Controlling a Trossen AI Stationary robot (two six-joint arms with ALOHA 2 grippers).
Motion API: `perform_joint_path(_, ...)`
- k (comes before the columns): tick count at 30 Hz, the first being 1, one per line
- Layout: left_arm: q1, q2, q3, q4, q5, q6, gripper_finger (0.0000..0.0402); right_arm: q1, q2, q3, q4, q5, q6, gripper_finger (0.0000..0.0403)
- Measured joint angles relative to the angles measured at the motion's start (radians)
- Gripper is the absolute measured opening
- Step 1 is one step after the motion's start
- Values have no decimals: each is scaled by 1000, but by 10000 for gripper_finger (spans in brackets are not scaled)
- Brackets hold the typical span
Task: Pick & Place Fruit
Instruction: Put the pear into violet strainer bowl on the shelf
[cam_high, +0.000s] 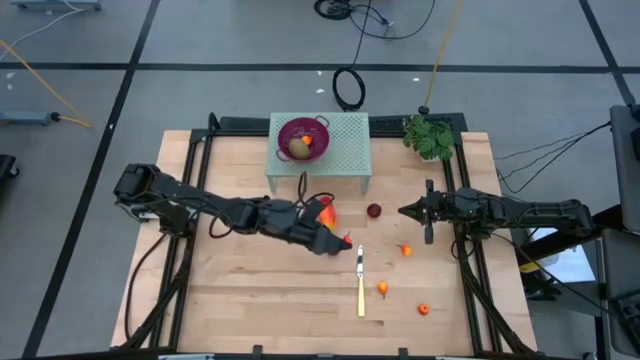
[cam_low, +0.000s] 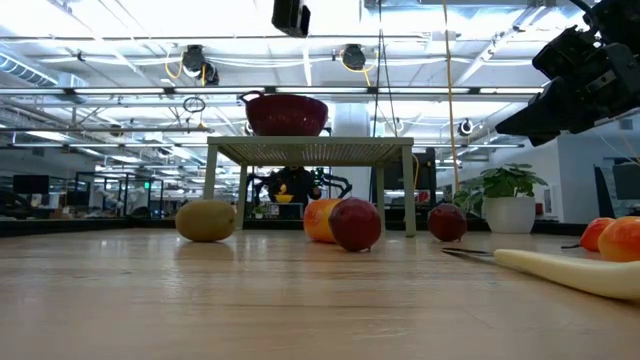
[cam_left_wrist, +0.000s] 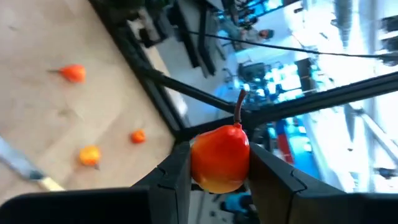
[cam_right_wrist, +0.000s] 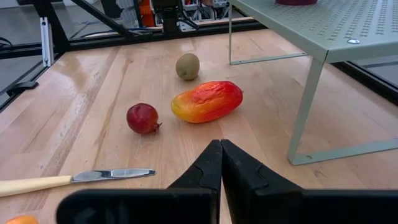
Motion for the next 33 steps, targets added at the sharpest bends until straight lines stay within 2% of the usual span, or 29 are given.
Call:
perform_joint_path(6, -2, -1, 0, 26, 21, -32, 124, 0, 0, 0, 0, 0, 0, 4)
perform_joint_path(10, -1, -1, 0, 24, -8, 50, 124, 0, 0, 0, 0, 0, 0, 4)
perform_joint_path(16, 6, -53, -1, -25, -158, 254, 124, 0, 0, 0, 0, 0, 0, 4)
perform_joint_path(26, 92, -251, 0, -317, -530, 534, 124, 0, 0, 0, 0, 0, 0, 4)
perform_joint_path(29, 143, -282, 0, -363, -585, 593, 124, 0, 0, 0, 0, 0, 0, 4)
perform_joint_path(33, 223, -306, 0, -411, -592, 661, 124, 0, 0, 0, 0, 0, 0, 4)
